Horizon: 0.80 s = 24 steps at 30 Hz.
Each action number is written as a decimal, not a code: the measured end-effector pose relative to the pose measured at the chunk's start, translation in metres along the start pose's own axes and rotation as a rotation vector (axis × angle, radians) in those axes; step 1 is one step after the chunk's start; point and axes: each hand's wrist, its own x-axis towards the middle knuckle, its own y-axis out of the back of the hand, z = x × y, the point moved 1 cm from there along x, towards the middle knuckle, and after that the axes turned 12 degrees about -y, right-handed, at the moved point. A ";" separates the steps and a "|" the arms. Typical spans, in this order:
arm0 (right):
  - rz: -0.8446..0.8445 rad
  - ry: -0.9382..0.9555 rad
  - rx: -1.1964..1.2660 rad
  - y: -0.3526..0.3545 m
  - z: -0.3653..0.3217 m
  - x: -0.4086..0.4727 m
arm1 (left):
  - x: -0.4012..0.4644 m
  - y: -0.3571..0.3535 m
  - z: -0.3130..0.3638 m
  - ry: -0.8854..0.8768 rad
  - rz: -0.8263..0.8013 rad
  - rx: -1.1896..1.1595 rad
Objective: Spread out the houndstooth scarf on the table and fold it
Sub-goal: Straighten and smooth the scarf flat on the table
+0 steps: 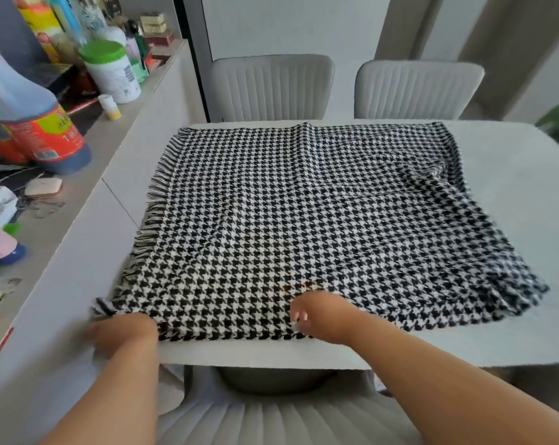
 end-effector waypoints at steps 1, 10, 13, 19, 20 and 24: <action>0.028 -0.039 0.046 0.007 0.007 -0.005 | -0.008 0.001 0.006 -0.039 0.054 -0.003; 0.237 -0.366 0.338 0.038 0.107 -0.064 | -0.122 -0.041 0.047 -1.171 -0.403 -0.067; 0.309 -0.456 0.388 0.046 0.147 -0.085 | -0.172 -0.055 0.056 -1.267 -0.636 -0.071; 0.434 -0.635 0.527 0.068 0.246 -0.115 | -0.260 -0.082 0.073 -1.398 -0.924 0.016; 0.442 -0.665 0.564 0.070 0.266 -0.119 | -0.275 -0.087 0.076 -1.414 -0.943 0.037; 0.494 -0.763 0.767 0.073 0.349 -0.119 | -0.334 -0.112 0.083 -1.435 -0.985 0.092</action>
